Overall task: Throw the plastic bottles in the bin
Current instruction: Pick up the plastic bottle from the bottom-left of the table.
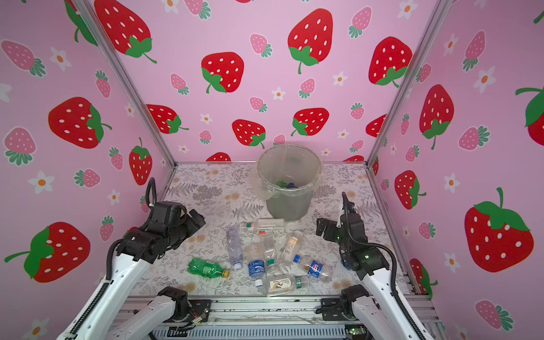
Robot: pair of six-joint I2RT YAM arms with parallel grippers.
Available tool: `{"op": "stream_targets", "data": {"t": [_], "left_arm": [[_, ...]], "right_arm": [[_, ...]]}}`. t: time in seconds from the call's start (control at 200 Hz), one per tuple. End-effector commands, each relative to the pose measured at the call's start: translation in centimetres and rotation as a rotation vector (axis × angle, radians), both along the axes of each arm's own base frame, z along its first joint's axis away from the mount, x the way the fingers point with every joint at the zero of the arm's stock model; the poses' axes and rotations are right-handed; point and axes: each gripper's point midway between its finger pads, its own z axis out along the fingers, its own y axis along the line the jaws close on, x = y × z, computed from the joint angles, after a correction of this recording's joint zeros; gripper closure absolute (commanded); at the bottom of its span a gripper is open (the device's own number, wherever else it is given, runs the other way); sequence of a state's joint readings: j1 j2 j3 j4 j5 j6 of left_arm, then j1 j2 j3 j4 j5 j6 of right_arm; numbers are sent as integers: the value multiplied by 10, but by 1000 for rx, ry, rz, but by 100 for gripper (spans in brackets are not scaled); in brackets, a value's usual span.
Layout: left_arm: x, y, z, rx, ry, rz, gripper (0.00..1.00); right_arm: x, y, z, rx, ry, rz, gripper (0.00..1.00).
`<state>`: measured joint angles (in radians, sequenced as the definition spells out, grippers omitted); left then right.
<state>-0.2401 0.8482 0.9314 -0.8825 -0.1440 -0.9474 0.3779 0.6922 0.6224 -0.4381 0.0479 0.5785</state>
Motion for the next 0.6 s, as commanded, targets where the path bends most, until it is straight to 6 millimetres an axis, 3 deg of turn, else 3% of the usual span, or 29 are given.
{"op": "stream_targets", "data": {"t": [0.0, 0.13, 0.31, 0.59], "left_arm": [[-28, 20, -16, -43, 99, 224, 1], [-52, 35, -28, 19, 282, 351, 1], [-62, 13, -66, -38, 500, 334, 1], [-69, 7, -96, -99, 492, 359, 1]], "right_arm": [[-5, -8, -1, -30, -3, -24, 1], [-5, -8, 1, -22, -15, -23, 1], [-3, -7, 0, -31, -16, -20, 1], [-3, -5, 8, -29, -28, -4, 1]]}}
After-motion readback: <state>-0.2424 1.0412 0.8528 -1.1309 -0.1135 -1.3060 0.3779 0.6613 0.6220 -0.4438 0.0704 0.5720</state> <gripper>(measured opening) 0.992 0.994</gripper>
